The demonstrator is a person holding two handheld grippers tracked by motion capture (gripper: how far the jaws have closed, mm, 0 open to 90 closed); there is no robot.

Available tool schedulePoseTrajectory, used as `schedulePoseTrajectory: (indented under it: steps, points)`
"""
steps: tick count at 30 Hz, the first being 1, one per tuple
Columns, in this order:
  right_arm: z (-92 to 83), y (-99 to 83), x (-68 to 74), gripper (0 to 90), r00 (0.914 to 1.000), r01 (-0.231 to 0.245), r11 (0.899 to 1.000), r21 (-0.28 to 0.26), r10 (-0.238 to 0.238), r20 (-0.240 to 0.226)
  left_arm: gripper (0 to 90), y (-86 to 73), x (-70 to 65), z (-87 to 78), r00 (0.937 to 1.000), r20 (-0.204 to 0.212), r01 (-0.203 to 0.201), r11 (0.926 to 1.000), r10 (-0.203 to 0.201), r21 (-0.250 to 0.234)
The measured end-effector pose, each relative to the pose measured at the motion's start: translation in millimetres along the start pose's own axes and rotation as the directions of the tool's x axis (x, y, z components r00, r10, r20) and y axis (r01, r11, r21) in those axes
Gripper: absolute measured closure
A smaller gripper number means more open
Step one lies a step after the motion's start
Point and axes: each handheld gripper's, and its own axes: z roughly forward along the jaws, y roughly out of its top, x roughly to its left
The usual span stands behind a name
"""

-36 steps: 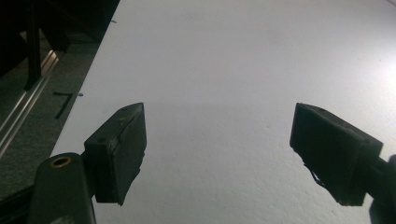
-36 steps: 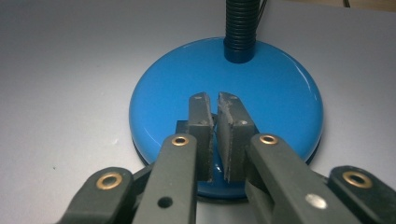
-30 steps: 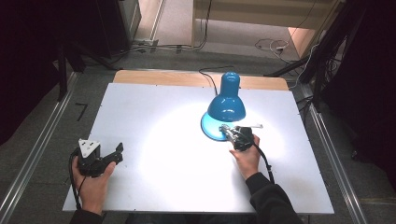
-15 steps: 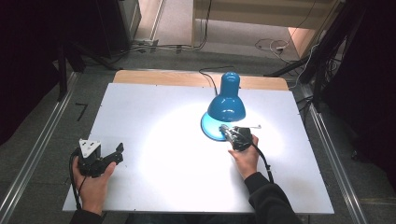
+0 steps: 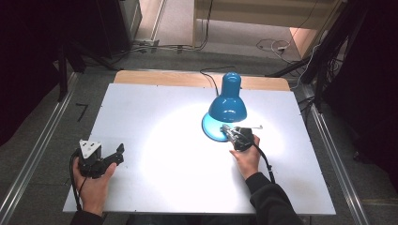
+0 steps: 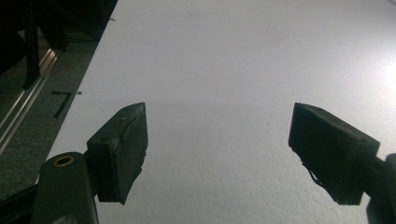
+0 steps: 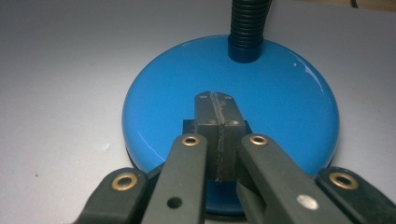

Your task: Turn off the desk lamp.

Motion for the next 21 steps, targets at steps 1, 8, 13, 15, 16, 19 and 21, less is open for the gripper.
schedulePoseTrajectory:
  steps: [1,8,13,15,16,19,21]
  points:
    - [0.0,0.2,0.0,88.2,1.0,0.003,1.0,0.002,-0.003,0.001,21.0,0.0,-0.1,0.0,1.0,0.0,0.0,1.0,0.0,0.0]
    - [0.3,0.3,0.5,88.2,0.9999,0.013,1.0,0.001,-0.013,0.004,21.4,0.1,-0.9,-0.4,1.0,0.0,-0.002,1.0,0.002,0.001]
    - [2.3,1.0,0.1,88.2,0.9999,0.006,1.0,-0.003,-0.006,0.009,21.7,0.2,-1.2,-0.9,1.0,0.004,-0.005,1.0,0.005,-0.001]
    - [4.1,0.8,0.2,88.3,0.9997,0.016,1.0,-0.006,-0.015,0.017,21.7,0.2,-1.2,-0.9,1.0,0.004,-0.005,1.0,0.005,0.0]
    - [6.4,1.7,2.0,88.3,0.9998,0.016,1.0,-0.009,-0.016,0.012,21.7,0.1,-1.2,-0.9,1.0,0.004,-0.004,1.0,0.004,-0.001]
    - [8.2,2.3,4.8,88.3,0.9993,0.034,0.999,-0.011,-0.034,0.013,21.7,-0.1,-0.3,-0.7,1.0,0.004,0.001,1.0,-0.001,-0.003]
    - [9.2,3.8,5.8,88.3,0.9997,0.024,1.0,-0.006,-0.024,0.012,21.8,-0.6,1.0,-0.3,1.0,0.001,0.0,1.0,0.0,0.003]
